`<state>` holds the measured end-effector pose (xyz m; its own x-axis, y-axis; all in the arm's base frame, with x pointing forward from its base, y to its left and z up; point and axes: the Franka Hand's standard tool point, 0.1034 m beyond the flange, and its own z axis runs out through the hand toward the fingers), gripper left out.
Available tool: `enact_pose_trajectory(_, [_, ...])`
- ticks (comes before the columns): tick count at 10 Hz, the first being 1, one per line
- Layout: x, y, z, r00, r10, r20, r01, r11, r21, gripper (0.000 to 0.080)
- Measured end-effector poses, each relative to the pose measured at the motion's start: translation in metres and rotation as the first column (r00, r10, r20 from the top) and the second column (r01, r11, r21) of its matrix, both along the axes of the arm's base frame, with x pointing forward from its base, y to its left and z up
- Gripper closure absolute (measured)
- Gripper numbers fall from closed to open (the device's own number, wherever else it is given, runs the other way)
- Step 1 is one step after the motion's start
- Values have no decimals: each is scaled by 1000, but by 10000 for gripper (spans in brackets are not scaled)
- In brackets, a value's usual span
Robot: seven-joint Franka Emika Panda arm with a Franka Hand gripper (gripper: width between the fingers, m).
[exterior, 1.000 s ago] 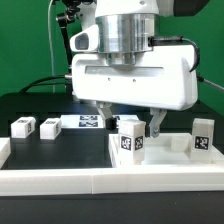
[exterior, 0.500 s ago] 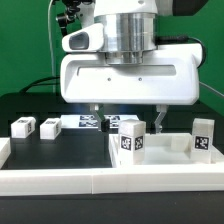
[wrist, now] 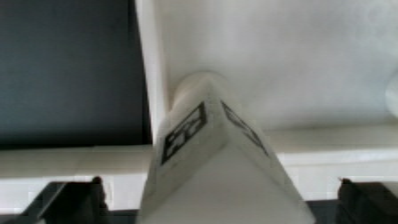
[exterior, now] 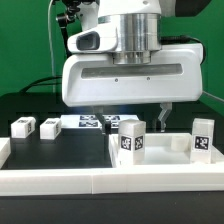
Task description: Assemble square table
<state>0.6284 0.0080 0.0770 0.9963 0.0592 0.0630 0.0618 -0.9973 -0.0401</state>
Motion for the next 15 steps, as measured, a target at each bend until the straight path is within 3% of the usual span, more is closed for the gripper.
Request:
enact_pose_trajectory(5, [1, -2, -1, 973, 229, 12, -228, 973, -45, 151])
enact_pose_trajectory(7, [2, -2, -1, 974, 225, 12, -224, 974, -45, 421])
enact_pose_trajectory(8, [1, -2, -1, 981, 191, 11, -191, 981, -42, 511])
enact_pose_trajectory(11, [1, -2, -1, 999, 47, 10, -46, 998, -31, 510])
enact_pose_trajectory(15, [3, -20, 1, 964, -266, -5, 266, 964, -11, 509])
